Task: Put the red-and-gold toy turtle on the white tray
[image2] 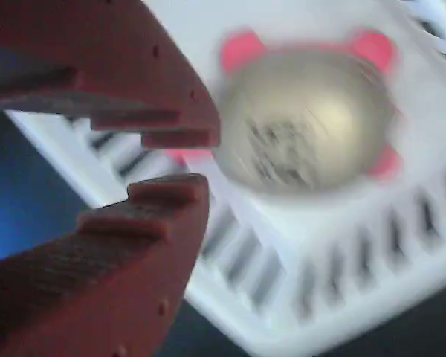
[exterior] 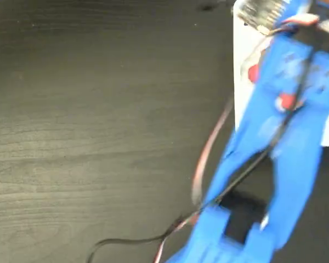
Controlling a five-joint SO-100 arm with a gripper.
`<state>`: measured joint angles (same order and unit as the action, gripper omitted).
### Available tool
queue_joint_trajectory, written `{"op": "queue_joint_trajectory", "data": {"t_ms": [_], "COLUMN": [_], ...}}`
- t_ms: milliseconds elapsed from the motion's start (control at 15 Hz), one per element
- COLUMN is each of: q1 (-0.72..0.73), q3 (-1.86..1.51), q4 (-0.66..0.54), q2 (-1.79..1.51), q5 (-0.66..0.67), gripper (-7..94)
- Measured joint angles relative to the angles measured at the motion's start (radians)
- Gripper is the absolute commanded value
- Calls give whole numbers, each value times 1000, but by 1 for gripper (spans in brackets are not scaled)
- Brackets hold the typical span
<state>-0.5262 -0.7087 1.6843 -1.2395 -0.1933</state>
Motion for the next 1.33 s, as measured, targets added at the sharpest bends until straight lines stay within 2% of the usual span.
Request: {"op": "queue_joint_trajectory", "data": {"t_ms": [333,533,667,867,1067,1333], "q1": [339,518,560,554,574,561], "q3": [-528,-1086,-1442,-1789,-2000,-2112], "q4": [-305,-548,-646,-657,-552,-423], "q2": [-526,-864,-1072,-1368,-1663,-1913], "q5": [20,91,120,137,127,137], "gripper": [0,0,0,0,0,0]}}
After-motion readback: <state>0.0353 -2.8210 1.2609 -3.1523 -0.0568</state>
